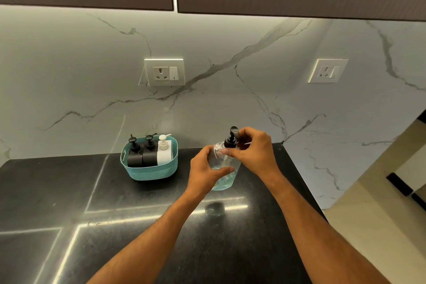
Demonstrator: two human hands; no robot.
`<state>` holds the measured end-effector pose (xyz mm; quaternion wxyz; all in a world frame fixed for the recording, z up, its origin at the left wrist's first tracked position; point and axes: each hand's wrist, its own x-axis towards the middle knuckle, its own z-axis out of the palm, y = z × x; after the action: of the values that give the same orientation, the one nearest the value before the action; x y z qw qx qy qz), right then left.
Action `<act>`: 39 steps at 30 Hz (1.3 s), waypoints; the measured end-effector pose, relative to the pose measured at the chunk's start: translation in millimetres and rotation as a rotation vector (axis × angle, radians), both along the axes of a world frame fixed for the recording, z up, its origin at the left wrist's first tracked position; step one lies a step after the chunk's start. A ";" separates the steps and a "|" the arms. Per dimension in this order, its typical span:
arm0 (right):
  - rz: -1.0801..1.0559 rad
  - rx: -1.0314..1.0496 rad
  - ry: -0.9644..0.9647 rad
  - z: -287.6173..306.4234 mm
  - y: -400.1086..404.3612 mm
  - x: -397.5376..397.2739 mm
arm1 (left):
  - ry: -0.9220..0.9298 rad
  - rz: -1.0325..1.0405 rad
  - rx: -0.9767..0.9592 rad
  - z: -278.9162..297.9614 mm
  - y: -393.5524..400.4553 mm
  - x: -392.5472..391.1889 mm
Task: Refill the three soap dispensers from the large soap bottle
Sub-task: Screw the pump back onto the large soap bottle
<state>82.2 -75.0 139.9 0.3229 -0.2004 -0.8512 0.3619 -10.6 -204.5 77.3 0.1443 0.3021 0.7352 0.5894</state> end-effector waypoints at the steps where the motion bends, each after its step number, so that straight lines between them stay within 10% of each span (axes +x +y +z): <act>1: -0.006 -0.001 0.000 0.0 0.3 -0.9 | -0.001 0.000 -0.001 0.8 0.4 -0.1; 39: -0.108 -0.061 0.084 2.1 33.3 2.7 | 0.031 -0.037 0.041 2.8 47.1 -3.0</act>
<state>84.9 -41.7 142.0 0.3712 -0.2403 -0.8134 0.3780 -13.6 -157.5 80.1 0.1374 0.3275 0.7194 0.5969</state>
